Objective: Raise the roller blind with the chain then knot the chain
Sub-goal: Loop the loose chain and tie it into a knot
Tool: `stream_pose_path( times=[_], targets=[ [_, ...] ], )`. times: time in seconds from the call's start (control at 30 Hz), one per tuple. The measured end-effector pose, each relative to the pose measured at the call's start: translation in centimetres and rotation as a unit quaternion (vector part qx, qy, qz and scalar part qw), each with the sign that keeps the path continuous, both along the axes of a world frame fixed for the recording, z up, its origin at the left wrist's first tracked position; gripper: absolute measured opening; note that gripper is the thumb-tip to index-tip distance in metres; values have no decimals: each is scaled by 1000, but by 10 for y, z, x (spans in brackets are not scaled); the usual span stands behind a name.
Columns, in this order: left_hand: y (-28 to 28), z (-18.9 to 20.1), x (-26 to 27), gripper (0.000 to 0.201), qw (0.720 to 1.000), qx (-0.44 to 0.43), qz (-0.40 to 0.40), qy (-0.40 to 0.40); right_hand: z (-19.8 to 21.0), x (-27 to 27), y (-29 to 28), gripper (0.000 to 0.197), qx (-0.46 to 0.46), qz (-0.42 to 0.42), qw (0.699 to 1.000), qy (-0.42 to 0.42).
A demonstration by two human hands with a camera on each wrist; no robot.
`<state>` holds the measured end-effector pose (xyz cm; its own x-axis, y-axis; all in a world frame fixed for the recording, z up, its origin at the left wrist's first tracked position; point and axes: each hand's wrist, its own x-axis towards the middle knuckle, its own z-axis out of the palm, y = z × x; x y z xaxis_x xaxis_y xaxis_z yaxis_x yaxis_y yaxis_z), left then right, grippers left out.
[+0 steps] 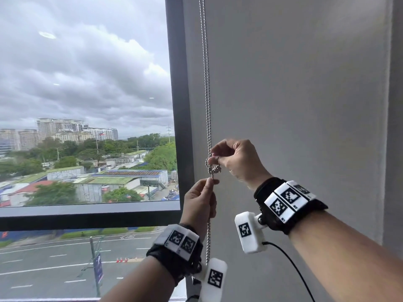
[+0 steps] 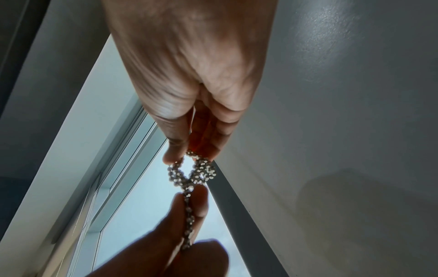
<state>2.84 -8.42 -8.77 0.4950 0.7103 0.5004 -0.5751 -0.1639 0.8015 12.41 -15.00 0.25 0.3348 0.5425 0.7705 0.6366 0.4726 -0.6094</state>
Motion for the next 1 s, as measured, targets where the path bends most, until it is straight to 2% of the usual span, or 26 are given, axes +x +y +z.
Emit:
stream_pose_path(
  times=[0.2,0.37,0.53,0.63,0.8,0.87,0.93,1.0],
  targets=[
    [-1,-5,-1,20,1000,18,-7,15,-5,5,-1,9,-4,11,999,30],
    [0,-4,-4,23,998,53,-8,26,-15,3,-1,28,-60,4,996,65],
    [4,-8,-6,21,997,68,12,43,-17,-2,-4,27,-79,23,994,71],
    [1,-27,-9,18,994,63,-5,87,-3,-8,0,33,-70,28,995,65],
    [20,-79,-21,21,979,23,-24,200,12,-7,2,19,-70,8,995,69],
    [31,-96,-30,22,964,41,-33,260,10,-1,2,17,-66,-5,995,69],
    [39,-102,-39,22,951,60,-38,302,7,6,2,14,-61,-22,995,69],
    [42,-97,-45,23,949,55,-44,308,5,11,3,13,-55,-37,996,67]
  ],
)
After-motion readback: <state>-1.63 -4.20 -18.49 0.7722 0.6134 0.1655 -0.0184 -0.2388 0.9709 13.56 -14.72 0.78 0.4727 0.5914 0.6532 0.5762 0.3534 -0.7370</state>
